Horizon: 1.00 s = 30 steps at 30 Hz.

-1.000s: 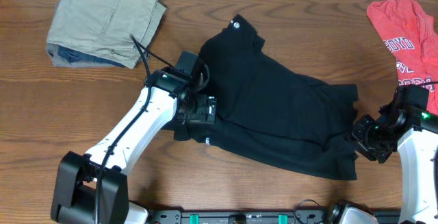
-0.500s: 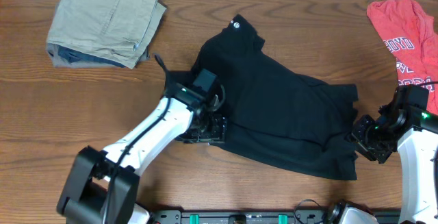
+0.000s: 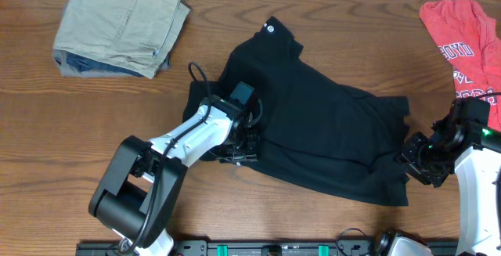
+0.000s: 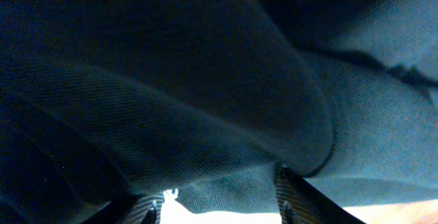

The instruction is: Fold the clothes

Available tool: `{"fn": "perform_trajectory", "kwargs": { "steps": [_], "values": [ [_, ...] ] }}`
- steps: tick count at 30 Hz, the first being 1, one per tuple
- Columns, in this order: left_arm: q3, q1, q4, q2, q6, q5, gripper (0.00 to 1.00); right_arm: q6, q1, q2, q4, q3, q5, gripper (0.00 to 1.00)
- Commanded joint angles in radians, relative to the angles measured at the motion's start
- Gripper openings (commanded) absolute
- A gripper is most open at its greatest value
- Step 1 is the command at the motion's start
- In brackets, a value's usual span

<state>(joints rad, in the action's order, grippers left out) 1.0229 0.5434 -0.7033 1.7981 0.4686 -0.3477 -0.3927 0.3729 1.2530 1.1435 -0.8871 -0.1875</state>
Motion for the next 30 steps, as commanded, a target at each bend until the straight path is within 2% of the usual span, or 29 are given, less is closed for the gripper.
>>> {"fn": "perform_trajectory", "kwargs": {
  "steps": [1, 9, 16, 30],
  "values": [
    [-0.005, -0.012, 0.005, 0.008, -0.010, 0.053, 0.50, 0.017, -0.014, 0.005, 0.001, 0.006, -0.008, 0.38],
    [0.004, -0.015, -0.026, -0.005, -0.023, 0.054, 0.36, 0.024, -0.014, 0.005, 0.000, 0.006, -0.003, 0.38],
    [0.010, -0.019, -0.069, -0.049, -0.010, 0.182, 0.35, 0.024, -0.014, 0.005, 0.000, 0.006, -0.003, 0.39],
    [0.010, -0.028, 0.025, -0.051, 0.020, 0.176, 0.36, 0.028, -0.014, 0.005, 0.001, 0.006, -0.003, 0.39]
  ]
}}
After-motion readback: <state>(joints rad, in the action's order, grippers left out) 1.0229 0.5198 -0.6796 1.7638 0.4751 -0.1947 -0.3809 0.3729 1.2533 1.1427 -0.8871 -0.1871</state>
